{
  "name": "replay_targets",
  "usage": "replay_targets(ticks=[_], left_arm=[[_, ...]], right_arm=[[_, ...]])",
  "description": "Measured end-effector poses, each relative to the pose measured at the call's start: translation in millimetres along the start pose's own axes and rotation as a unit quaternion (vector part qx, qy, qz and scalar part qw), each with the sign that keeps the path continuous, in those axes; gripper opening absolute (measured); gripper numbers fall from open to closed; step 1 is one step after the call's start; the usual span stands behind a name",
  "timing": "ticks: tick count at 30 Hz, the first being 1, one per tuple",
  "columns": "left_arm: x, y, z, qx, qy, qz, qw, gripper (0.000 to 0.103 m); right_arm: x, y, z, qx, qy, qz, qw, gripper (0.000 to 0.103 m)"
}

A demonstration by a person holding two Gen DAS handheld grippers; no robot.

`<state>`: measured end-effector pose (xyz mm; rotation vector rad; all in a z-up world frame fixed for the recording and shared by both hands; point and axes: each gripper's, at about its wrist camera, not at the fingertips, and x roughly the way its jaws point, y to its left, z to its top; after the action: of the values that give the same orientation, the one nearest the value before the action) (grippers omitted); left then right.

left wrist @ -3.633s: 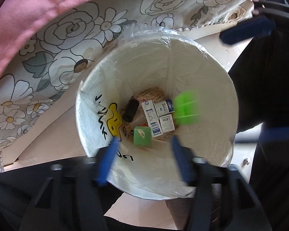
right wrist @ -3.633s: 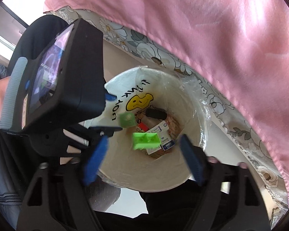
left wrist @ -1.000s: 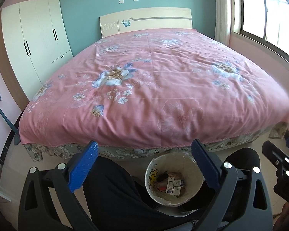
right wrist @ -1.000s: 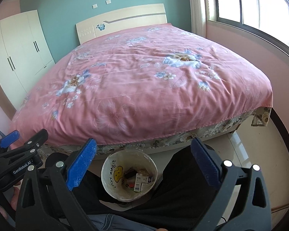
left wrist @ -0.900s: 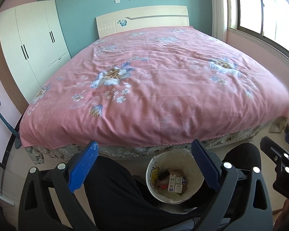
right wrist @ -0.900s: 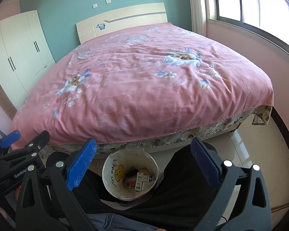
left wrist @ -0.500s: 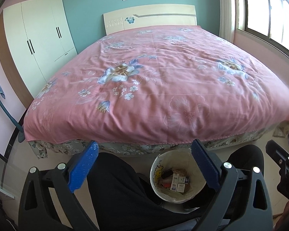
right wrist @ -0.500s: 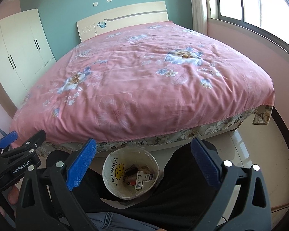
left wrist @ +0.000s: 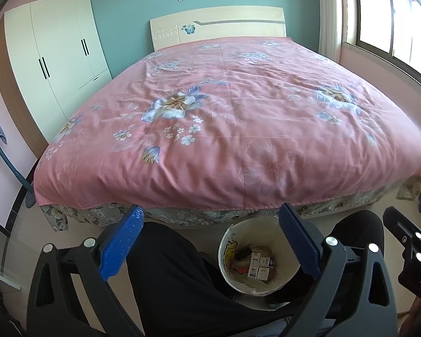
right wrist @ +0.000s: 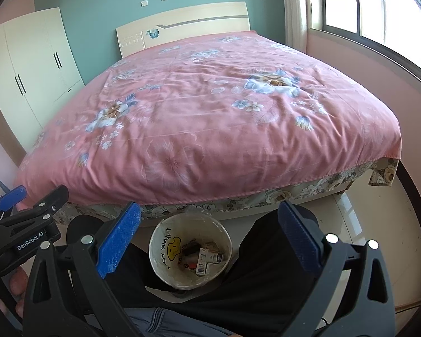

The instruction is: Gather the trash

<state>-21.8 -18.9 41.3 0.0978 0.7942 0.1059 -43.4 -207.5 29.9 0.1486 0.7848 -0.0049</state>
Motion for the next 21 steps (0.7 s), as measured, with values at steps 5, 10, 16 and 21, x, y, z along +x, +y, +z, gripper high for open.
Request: replay_targets(ticks=[5, 10, 16, 21], left_arm=[[2.2, 3.0, -1.0, -0.006, 0.007, -0.004, 1.0, 0.098], [0.3, 0.3, -2.2, -0.002, -0.002, -0.003, 1.0, 0.098], [2.0, 1.2, -2.1, -0.01, 0.003, -0.005, 0.9999, 0.098], [1.9, -0.1, -3.2, -0.008, 0.004, -0.003, 1.0, 0.098]], right_arm=[[3.1, 0.7, -0.8, -0.004, 0.004, 0.004, 1.0, 0.096], [3.8, 1.0, -1.3, -0.003, 0.005, 0.006, 1.0, 0.096], [4.5, 1.4, -2.2, -0.003, 0.004, 0.005, 1.0, 0.096], [5.5, 2.3, -2.7, -0.004, 0.006, 0.006, 1.0, 0.096]])
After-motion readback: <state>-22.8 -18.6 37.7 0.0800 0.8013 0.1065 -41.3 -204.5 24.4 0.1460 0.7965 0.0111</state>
